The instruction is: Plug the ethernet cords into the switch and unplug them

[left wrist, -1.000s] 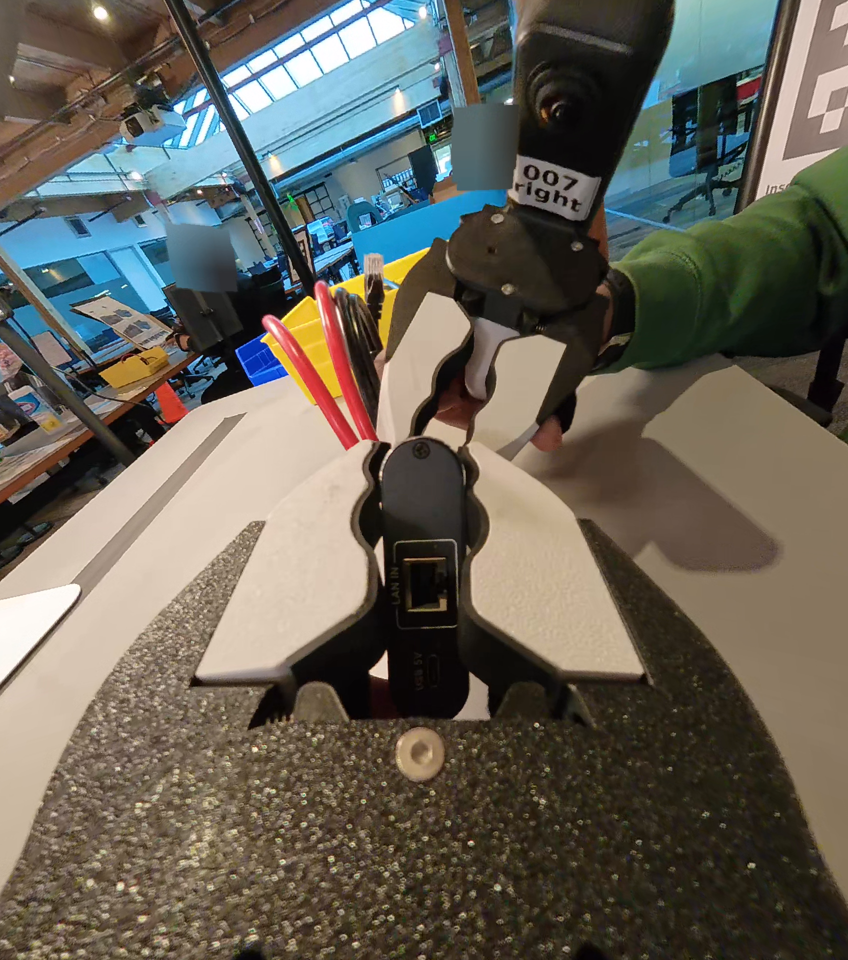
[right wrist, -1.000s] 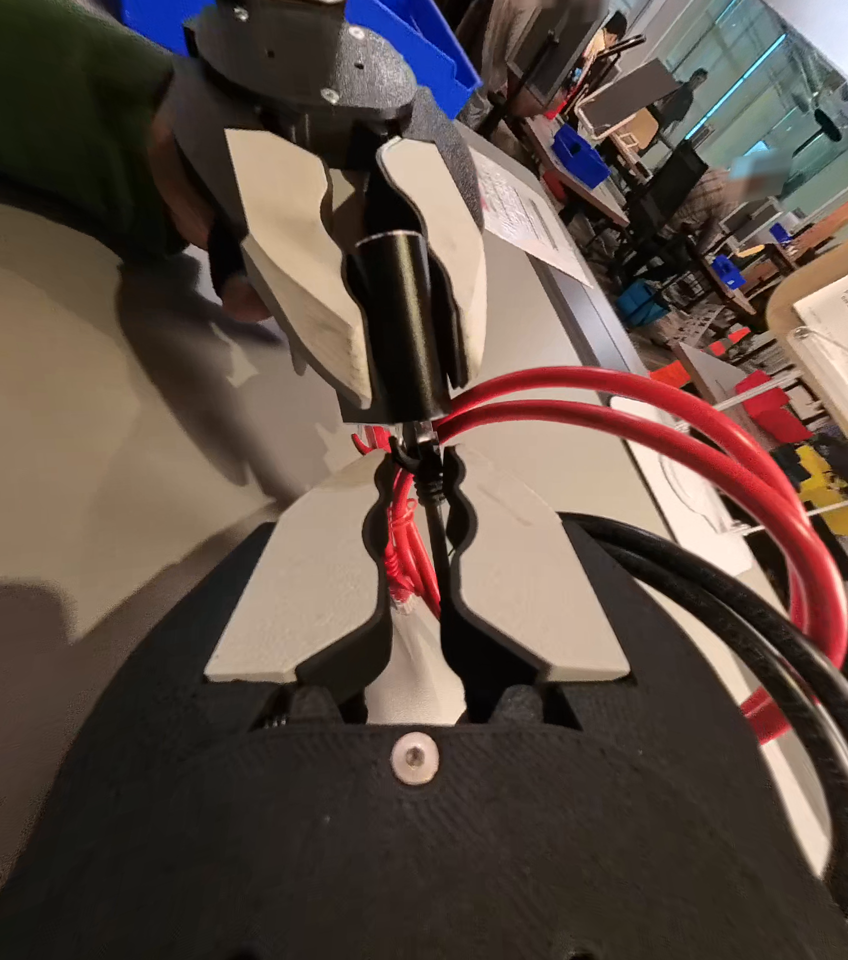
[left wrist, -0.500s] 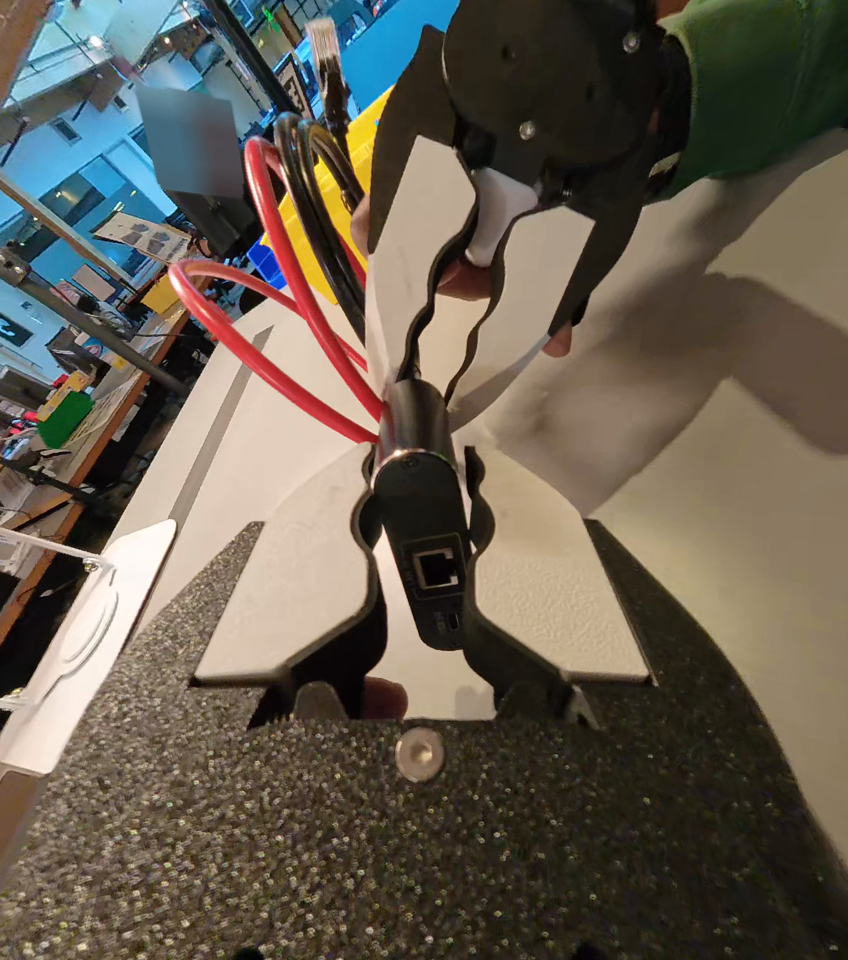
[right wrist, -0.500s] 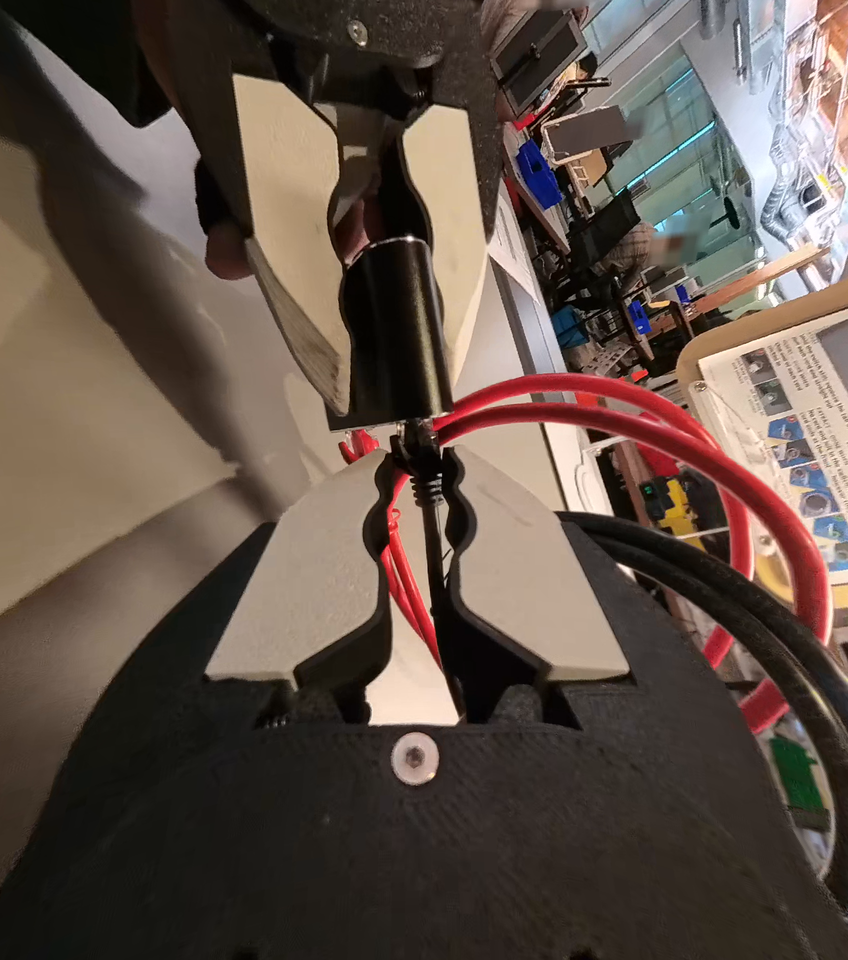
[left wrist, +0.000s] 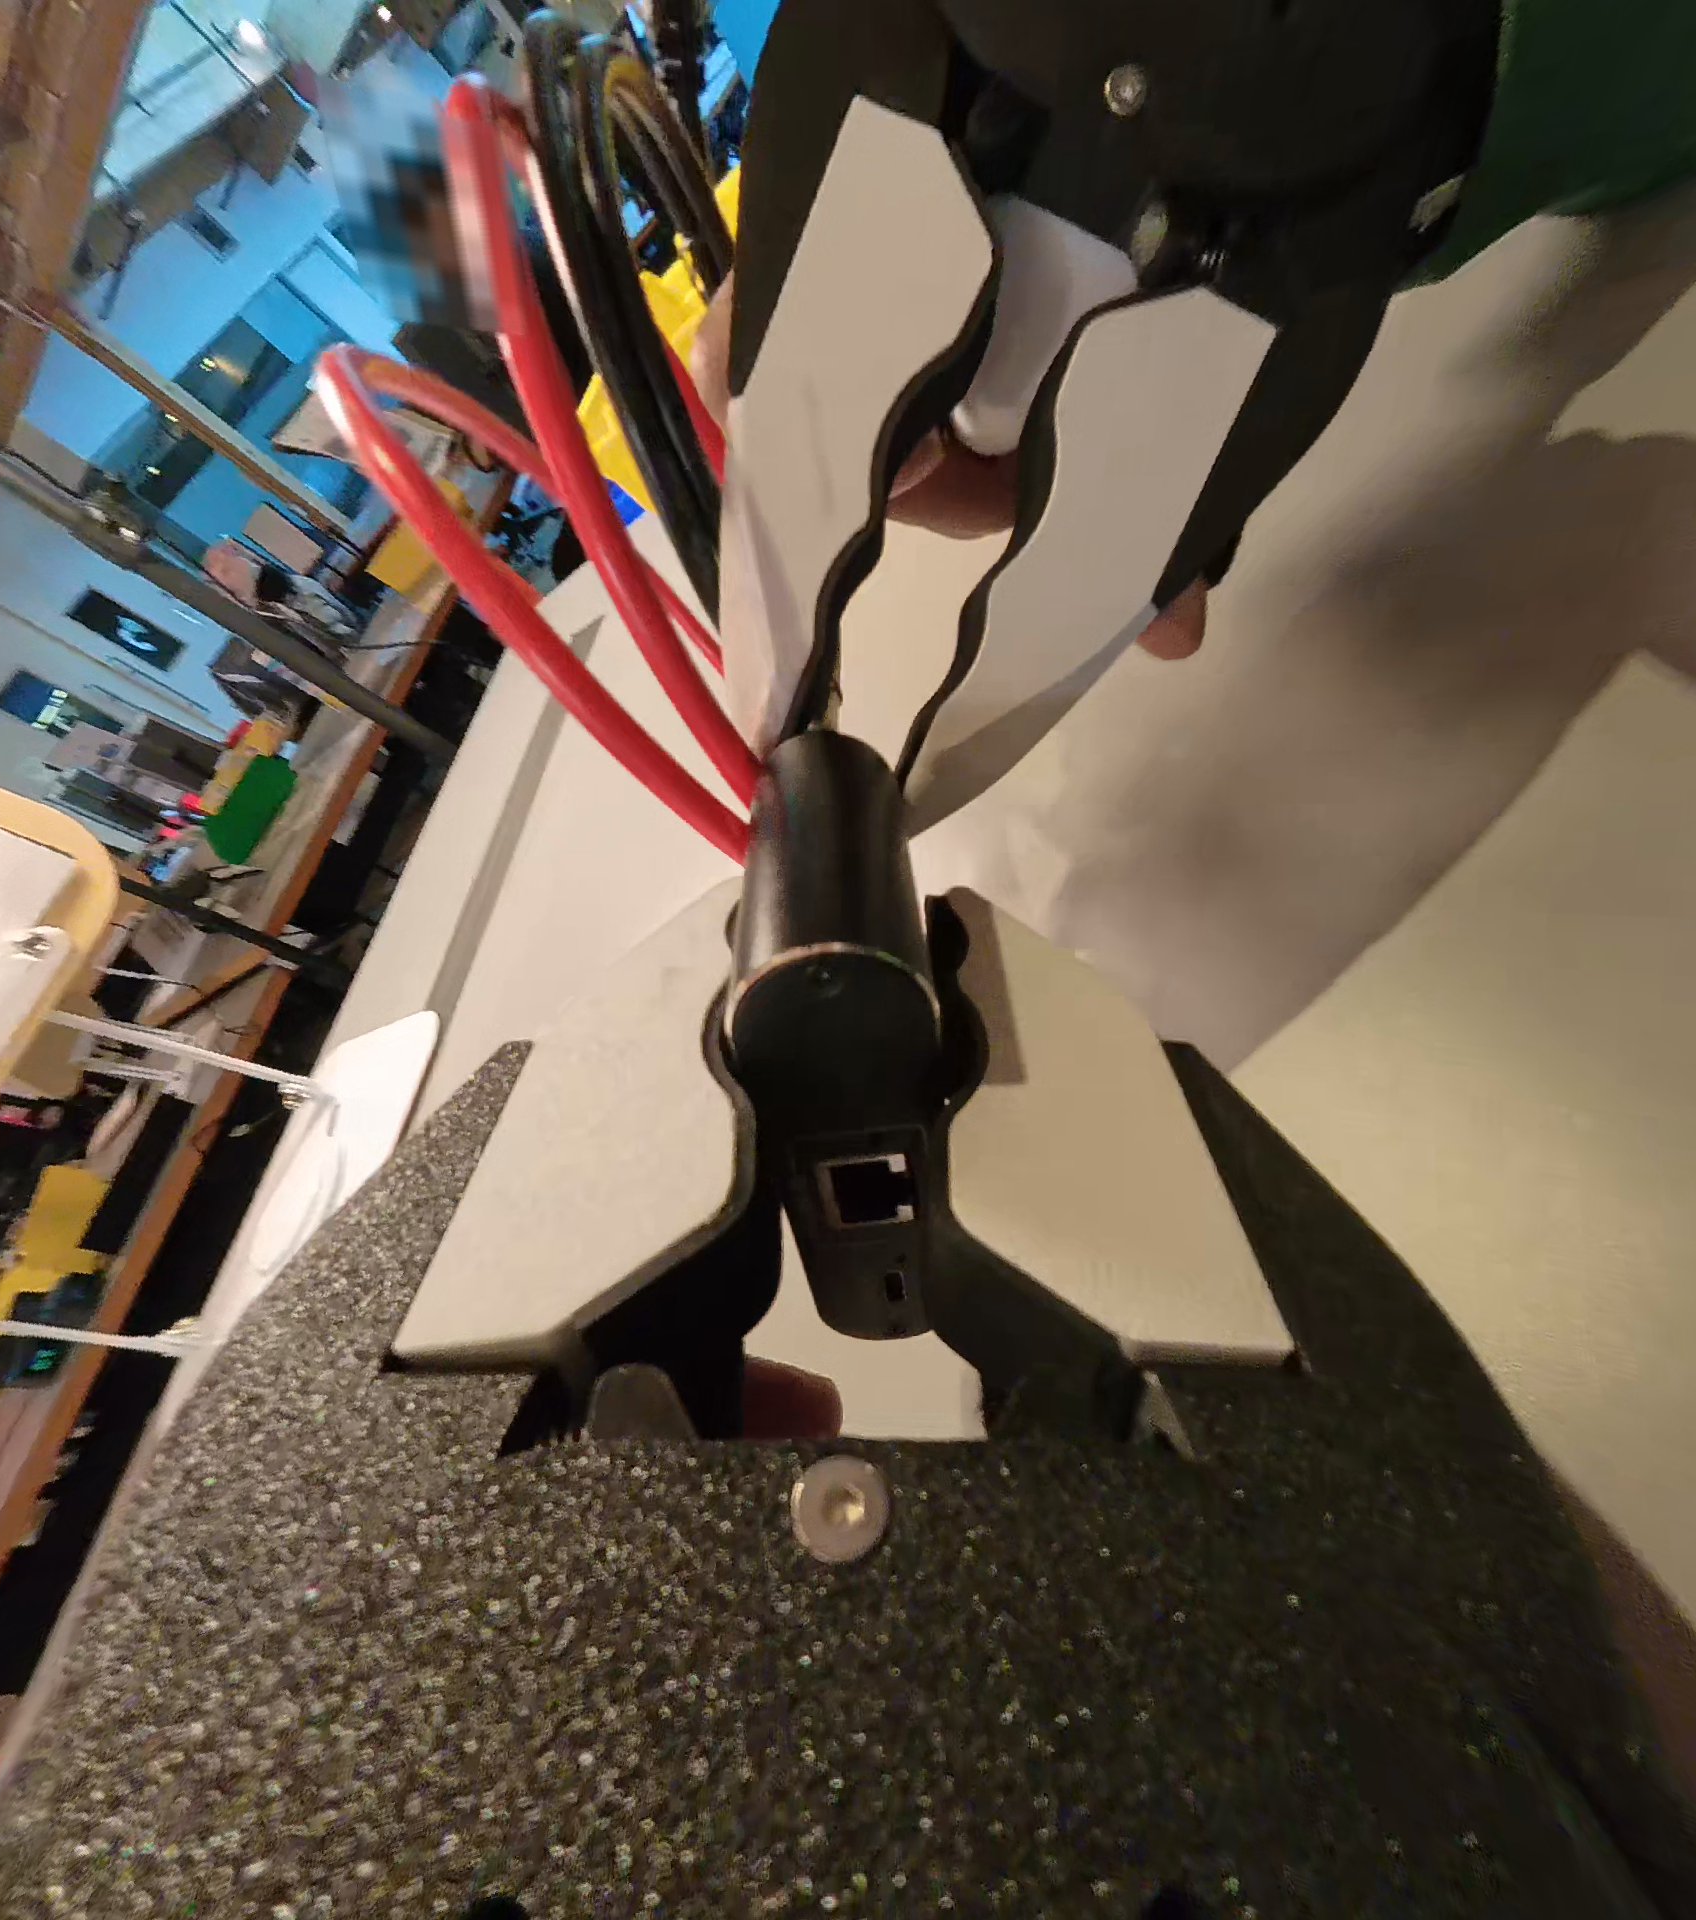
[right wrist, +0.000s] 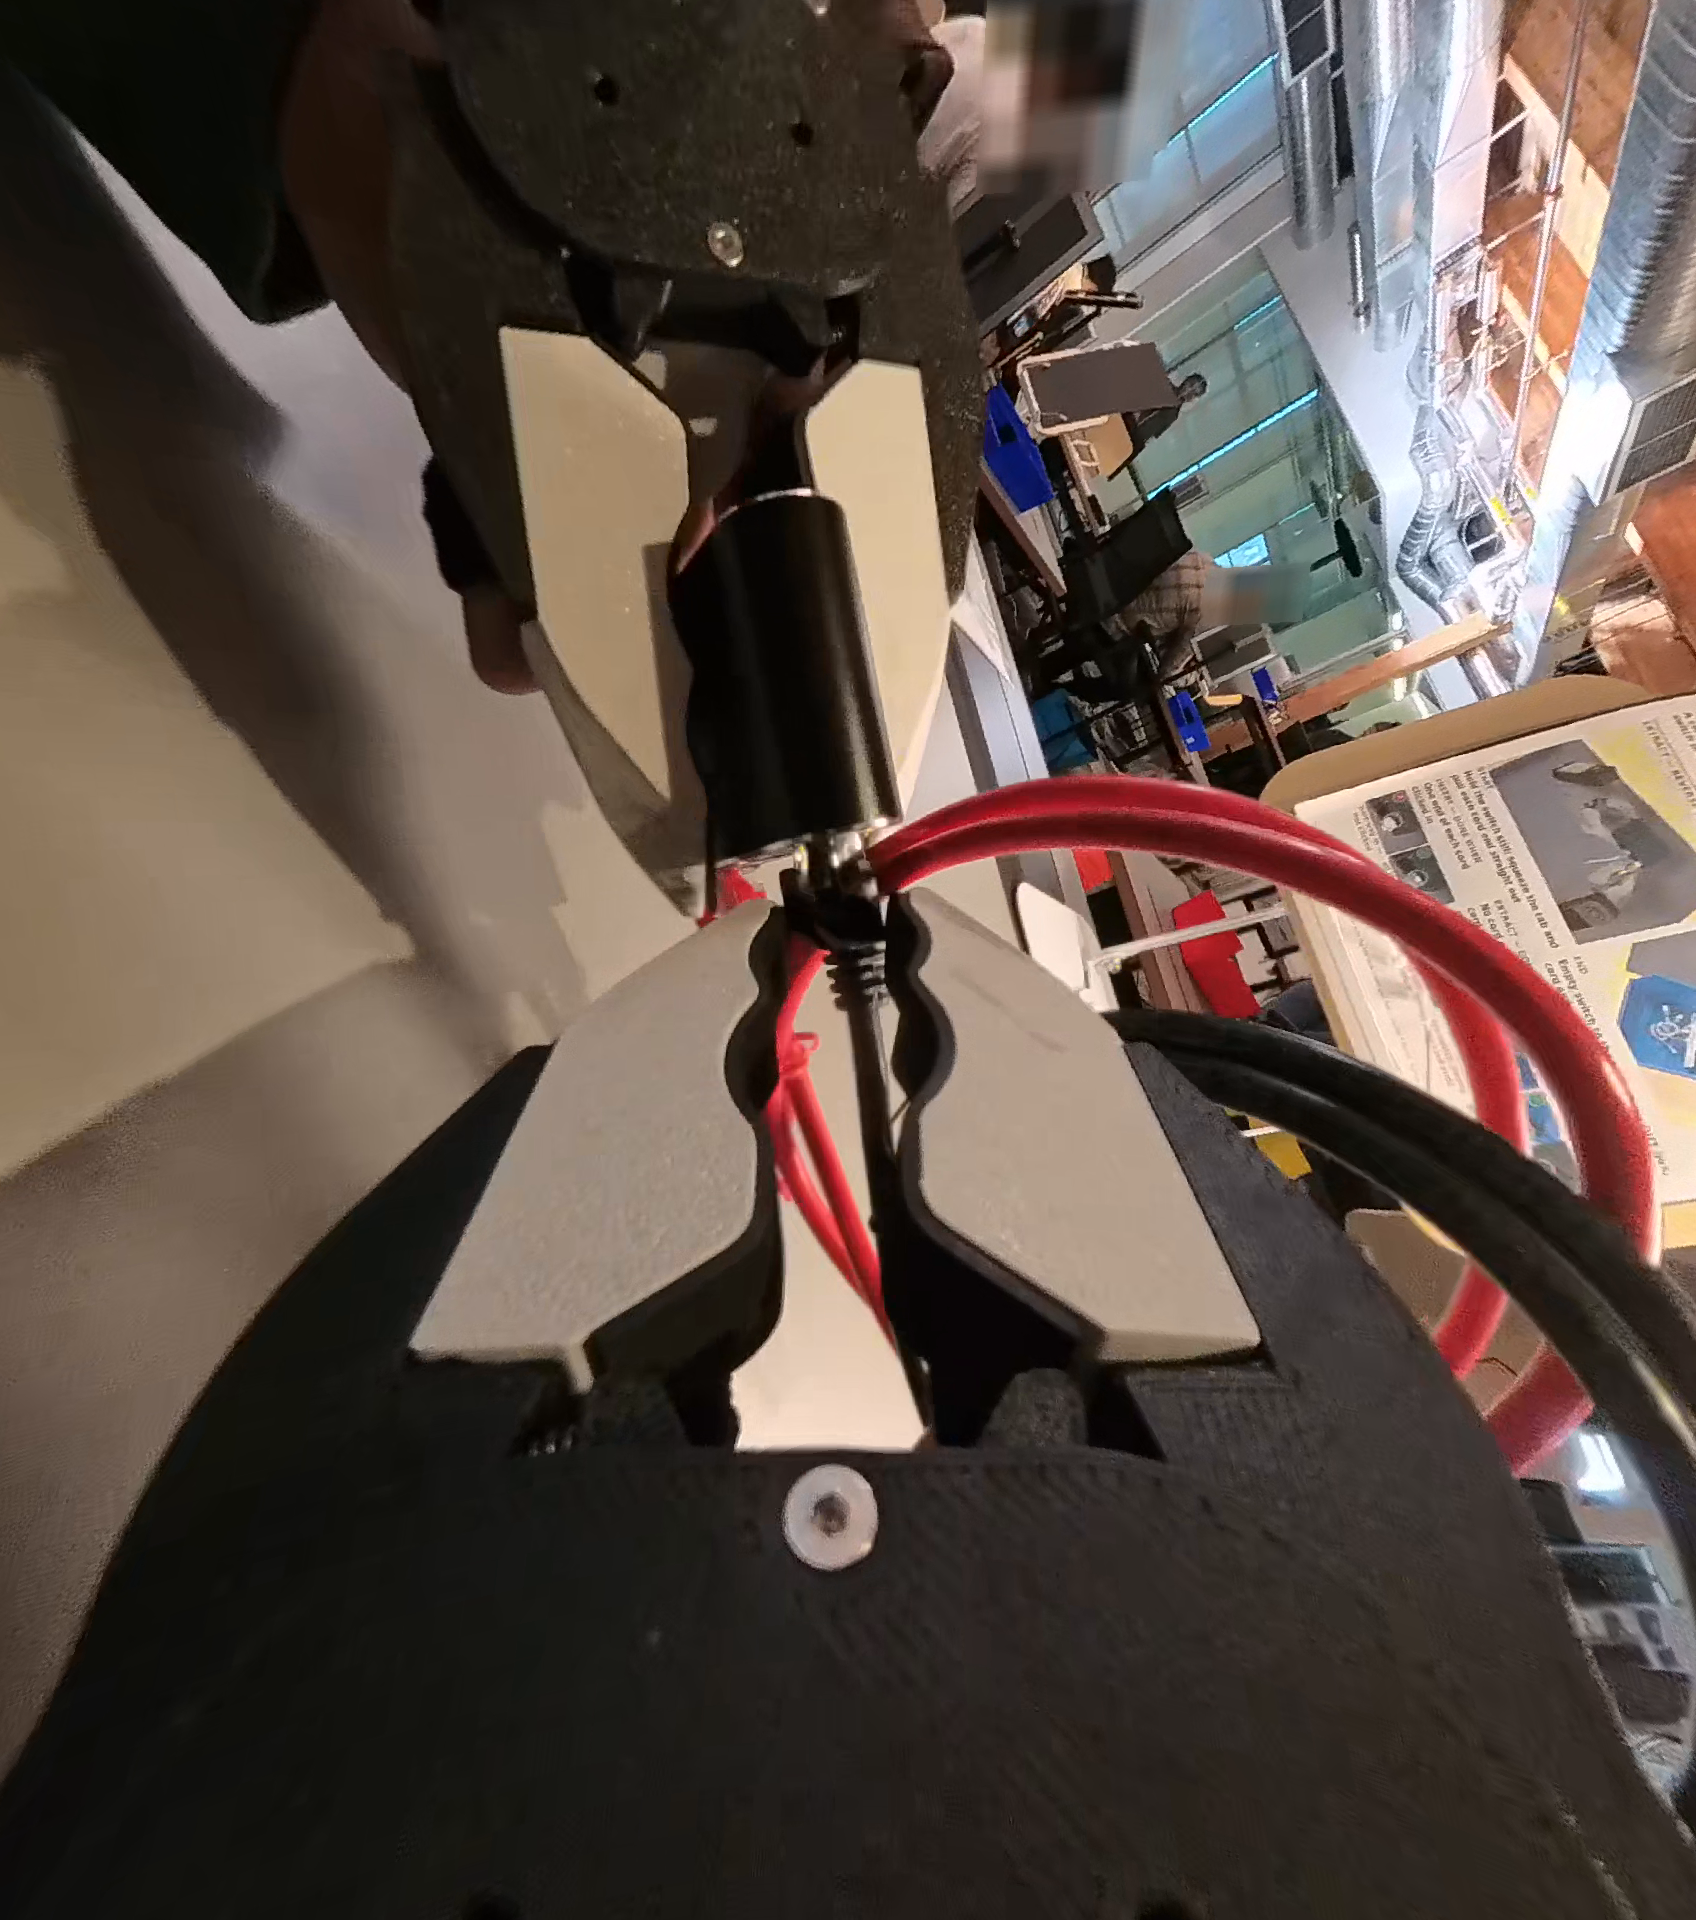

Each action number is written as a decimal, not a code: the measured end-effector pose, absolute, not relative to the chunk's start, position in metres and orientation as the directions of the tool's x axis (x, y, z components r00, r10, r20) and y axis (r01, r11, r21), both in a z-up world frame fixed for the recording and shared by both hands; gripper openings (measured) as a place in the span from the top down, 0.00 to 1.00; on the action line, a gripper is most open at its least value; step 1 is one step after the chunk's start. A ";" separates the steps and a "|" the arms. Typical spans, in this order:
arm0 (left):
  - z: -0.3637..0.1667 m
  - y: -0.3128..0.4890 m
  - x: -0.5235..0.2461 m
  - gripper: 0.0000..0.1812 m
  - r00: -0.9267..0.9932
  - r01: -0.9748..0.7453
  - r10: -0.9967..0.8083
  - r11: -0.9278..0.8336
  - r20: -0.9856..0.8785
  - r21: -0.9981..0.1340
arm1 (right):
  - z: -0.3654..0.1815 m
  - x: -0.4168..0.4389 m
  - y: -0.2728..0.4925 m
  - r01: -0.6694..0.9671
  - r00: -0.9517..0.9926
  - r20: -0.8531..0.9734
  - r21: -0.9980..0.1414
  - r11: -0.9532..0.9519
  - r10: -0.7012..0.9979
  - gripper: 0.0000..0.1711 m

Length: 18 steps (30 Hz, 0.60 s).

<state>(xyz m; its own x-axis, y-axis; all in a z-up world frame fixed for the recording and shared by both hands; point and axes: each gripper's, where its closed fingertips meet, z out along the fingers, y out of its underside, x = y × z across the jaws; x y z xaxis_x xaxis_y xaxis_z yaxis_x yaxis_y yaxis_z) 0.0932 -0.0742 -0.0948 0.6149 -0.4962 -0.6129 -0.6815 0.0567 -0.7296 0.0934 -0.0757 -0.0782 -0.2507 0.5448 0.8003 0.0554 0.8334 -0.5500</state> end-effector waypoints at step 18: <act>-0.084 -0.076 0.096 0.84 0.562 -0.738 -0.407 0.146 -0.720 -0.659 | -0.066 0.100 -0.088 -0.008 -0.224 0.832 -0.522 0.853 0.508 0.88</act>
